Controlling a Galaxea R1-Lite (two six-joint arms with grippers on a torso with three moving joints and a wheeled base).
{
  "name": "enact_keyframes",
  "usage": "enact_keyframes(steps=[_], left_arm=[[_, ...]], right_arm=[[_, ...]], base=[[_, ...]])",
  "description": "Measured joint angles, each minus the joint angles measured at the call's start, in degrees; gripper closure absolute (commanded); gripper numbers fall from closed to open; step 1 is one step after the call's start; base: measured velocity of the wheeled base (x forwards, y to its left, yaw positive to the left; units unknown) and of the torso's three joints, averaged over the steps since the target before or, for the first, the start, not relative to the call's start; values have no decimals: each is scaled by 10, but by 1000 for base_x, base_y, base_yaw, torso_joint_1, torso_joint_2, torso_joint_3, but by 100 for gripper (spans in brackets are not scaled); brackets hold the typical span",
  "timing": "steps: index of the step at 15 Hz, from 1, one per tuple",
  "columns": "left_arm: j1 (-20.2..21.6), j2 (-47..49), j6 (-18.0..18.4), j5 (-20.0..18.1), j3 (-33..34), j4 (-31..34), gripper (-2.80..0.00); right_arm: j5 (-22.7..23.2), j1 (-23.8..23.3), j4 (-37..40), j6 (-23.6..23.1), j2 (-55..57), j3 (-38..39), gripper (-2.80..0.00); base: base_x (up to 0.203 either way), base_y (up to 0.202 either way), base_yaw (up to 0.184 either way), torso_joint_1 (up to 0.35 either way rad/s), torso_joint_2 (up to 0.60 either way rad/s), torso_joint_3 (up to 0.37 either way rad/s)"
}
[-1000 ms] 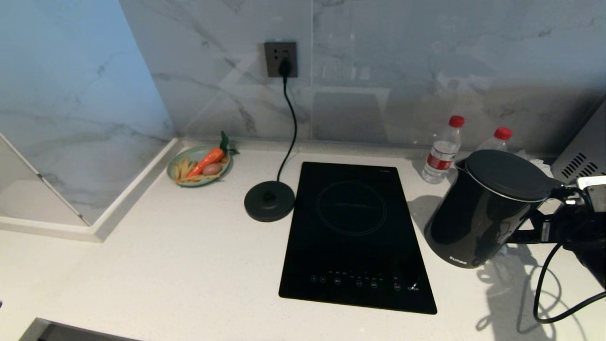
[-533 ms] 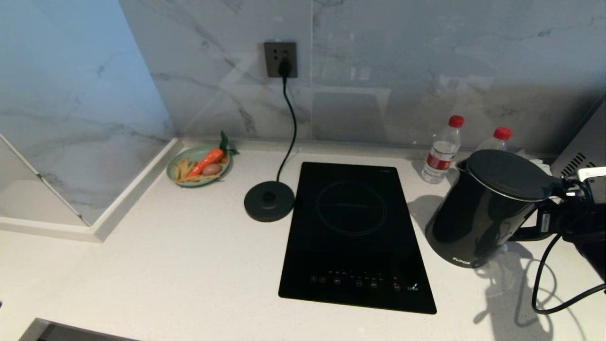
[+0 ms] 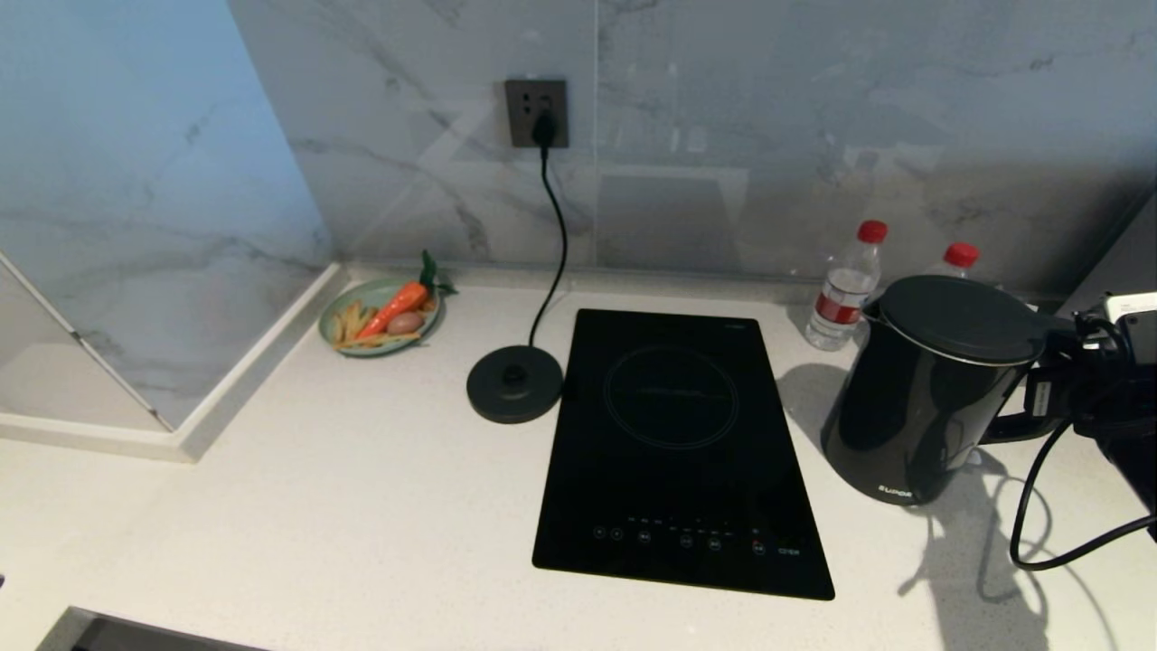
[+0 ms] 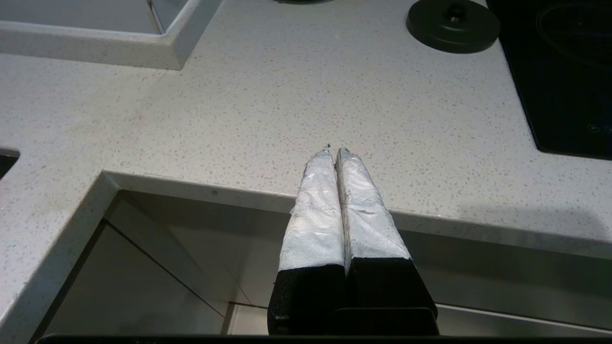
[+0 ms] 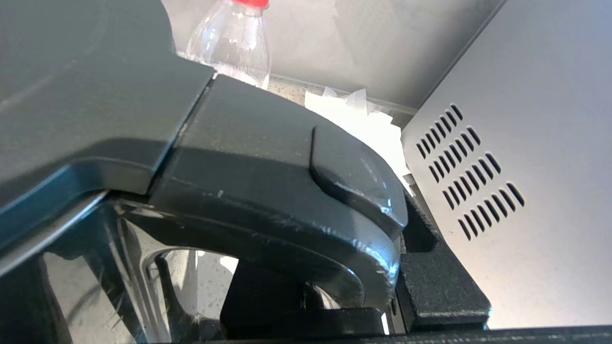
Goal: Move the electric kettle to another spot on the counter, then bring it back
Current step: Grab the kettle
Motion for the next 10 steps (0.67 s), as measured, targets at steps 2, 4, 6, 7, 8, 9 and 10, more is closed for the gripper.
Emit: enact_keyframes(steps=[2,4,6,7,8,9,10], left_arm=[[0,0,0,0,0,0,0],[0,0,0,0,0,0,0],[0,0,0,0,0,0,0],[0,0,0,0,0,0,0],[0,0,0,0,0,0,0],[0,0,0,0,0,0,0],[0,0,0,0,0,0,0]], right_arm=[[-1,0,0,2,-1,-4,0],[-2,1,1,8,-2,-14,0],[-12,6,1,23,-2,-30,0],[-24,11,1,30,-2,-42,0],[-33,17,3,35,-2,-53,0],[-36,22,1,39,-2,-61,0],[-36,27,1,41,-2,-64,0]], base=[[0,0,0,0,0,0],[0,0,0,0,0,0],[0,0,0,0,0,0],[0,0,0,0,0,0],[0,0,0,0,0,0],[0,0,0,0,0,0],[0,0,0,0,0,0]])
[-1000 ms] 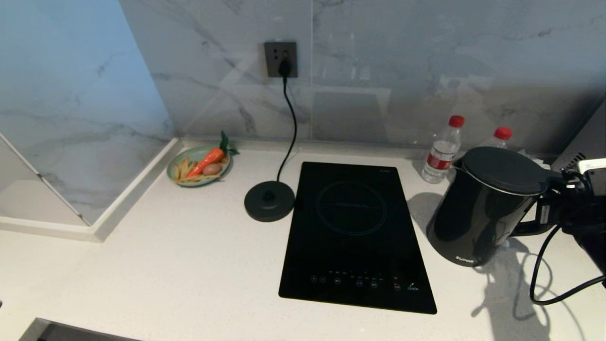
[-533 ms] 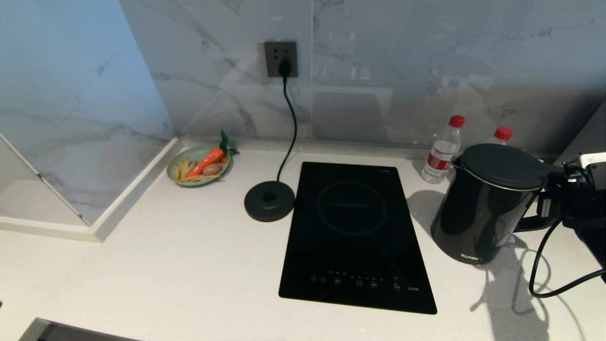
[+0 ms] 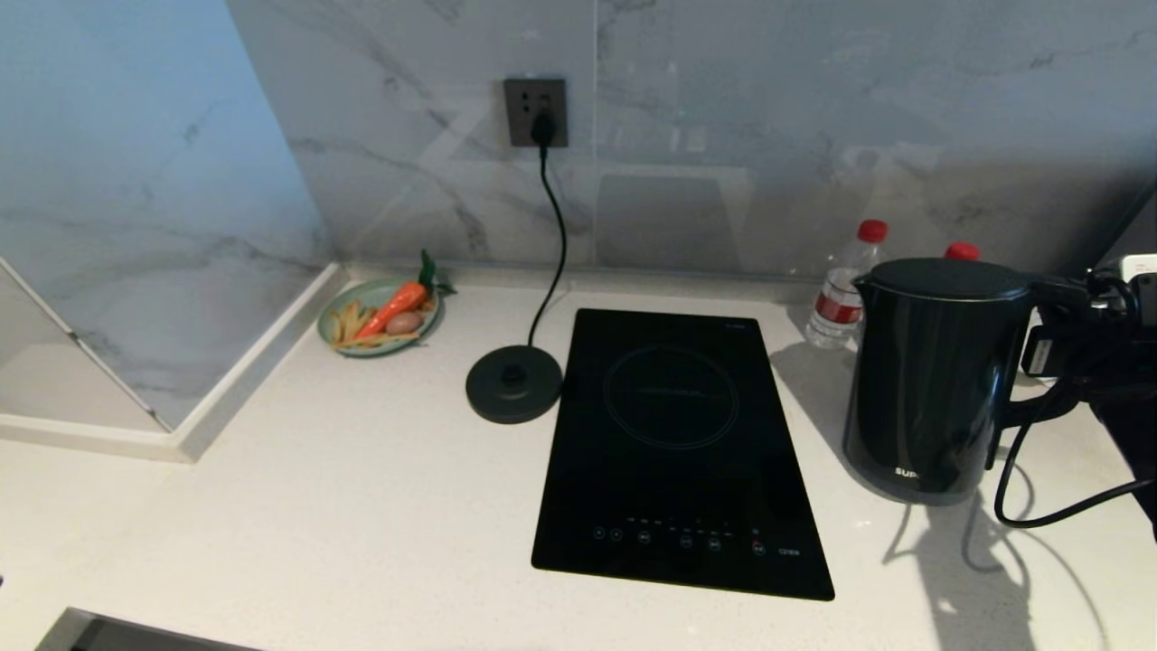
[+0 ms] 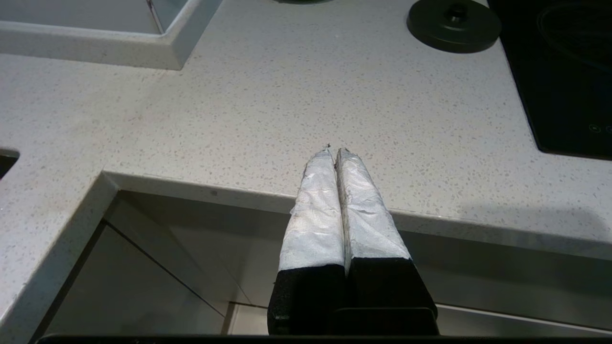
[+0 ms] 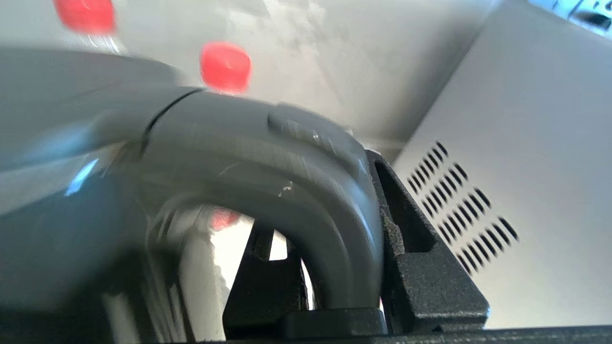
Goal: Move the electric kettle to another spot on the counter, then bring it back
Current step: Grab the kettle
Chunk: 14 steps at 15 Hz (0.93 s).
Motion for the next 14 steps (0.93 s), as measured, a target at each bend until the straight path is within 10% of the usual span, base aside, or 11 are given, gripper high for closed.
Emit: enact_keyframes(steps=[14], left_arm=[[0,0,0,0,0,0,0]], right_arm=[[3,37,-1,-3,0,-29,0]], base=[[0,0,0,0,0,0]])
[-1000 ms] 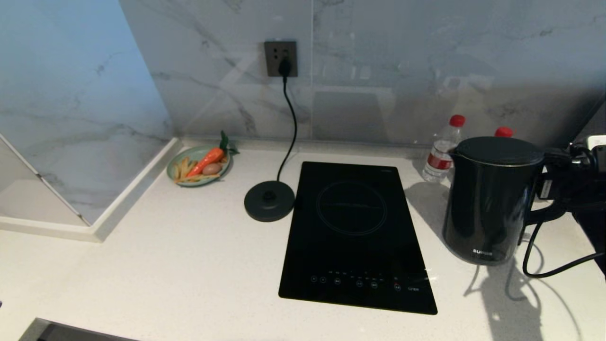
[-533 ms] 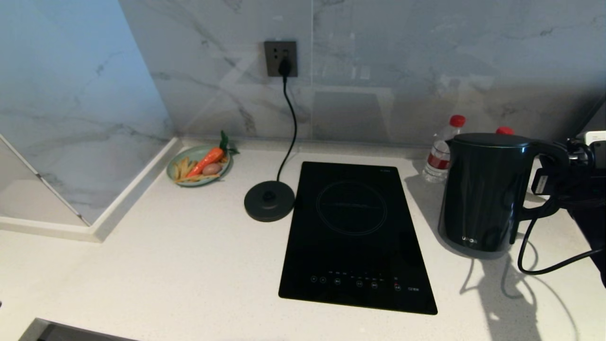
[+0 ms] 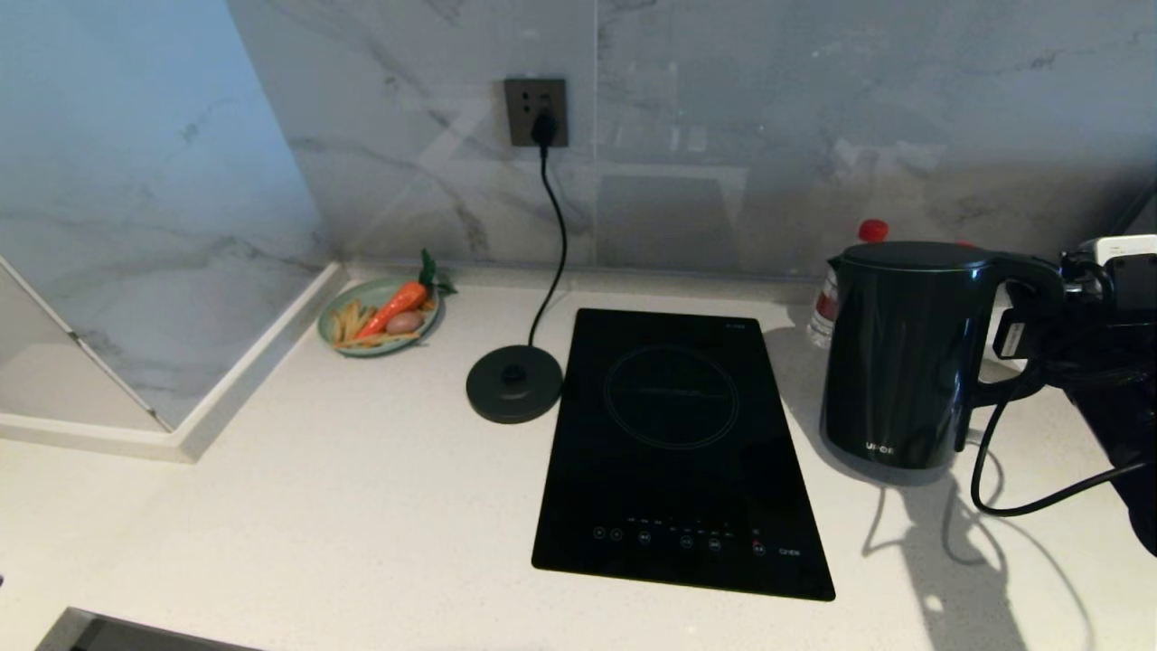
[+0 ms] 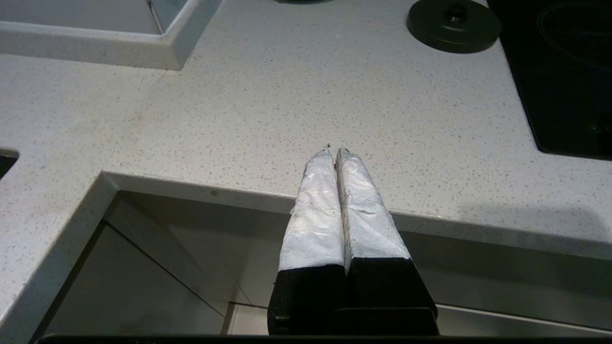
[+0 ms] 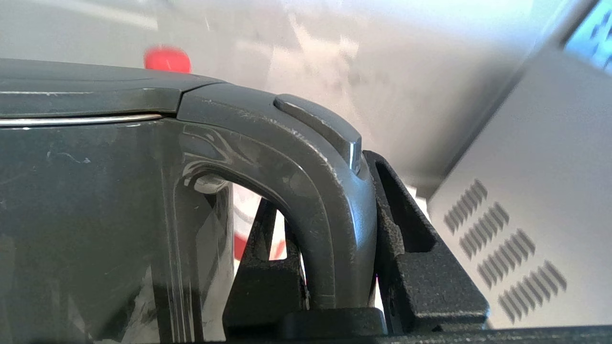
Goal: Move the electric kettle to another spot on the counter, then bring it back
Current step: Grab the kettle, then place it on the power base
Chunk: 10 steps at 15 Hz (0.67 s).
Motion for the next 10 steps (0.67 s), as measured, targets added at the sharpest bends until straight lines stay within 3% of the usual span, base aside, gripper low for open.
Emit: enact_keyframes(steps=[10], left_arm=[[1,0,0,0,0,0,0]], right_arm=[[-14,98,0,-47,15,-103,0]], base=[[0,0,0,0,0,0]])
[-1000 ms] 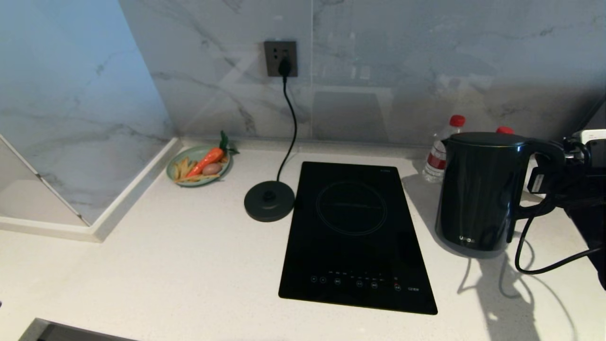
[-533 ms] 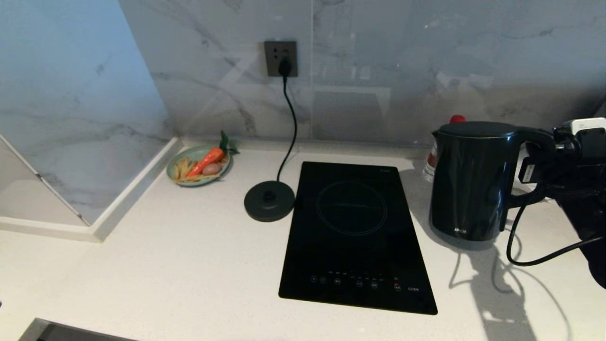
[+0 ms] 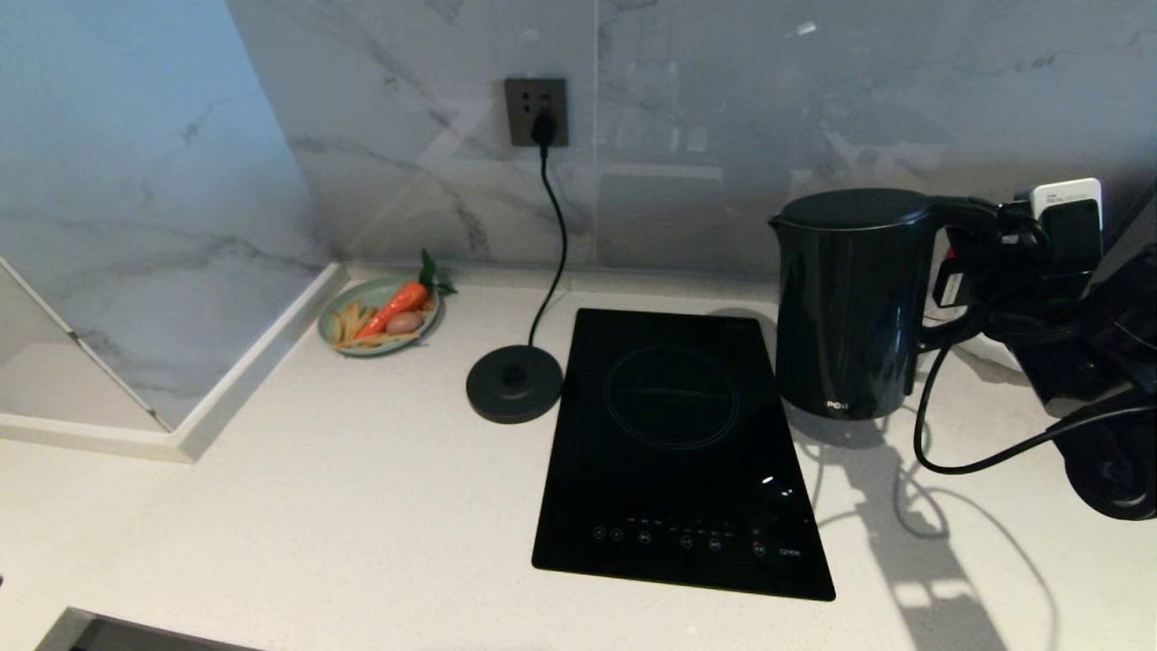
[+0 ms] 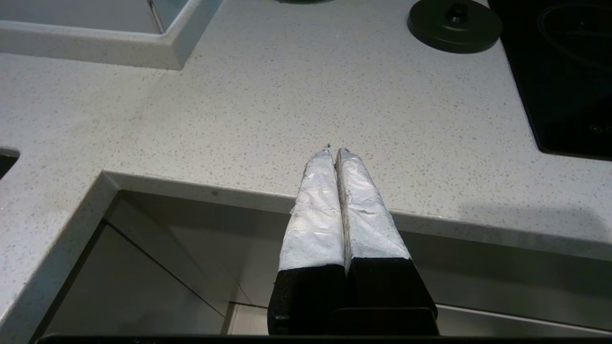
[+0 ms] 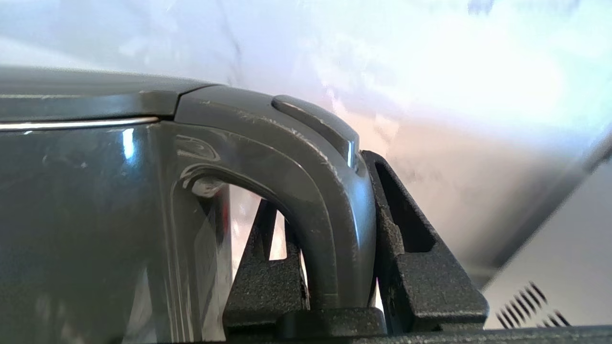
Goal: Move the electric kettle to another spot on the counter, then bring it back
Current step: Place it on the power base
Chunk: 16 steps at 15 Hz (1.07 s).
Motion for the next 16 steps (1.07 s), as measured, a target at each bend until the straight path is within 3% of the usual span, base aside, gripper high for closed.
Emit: enact_keyframes(steps=[9,16], left_arm=[[0,0,0,0,0,0,0],[0,0,0,0,0,0,0]], right_arm=[[-36,92,0,-50,103,-178,0],[-72,144,9,-55,179,-320,0]], base=[[0,0,0,0,0,0],[0,0,0,0,0,0]])
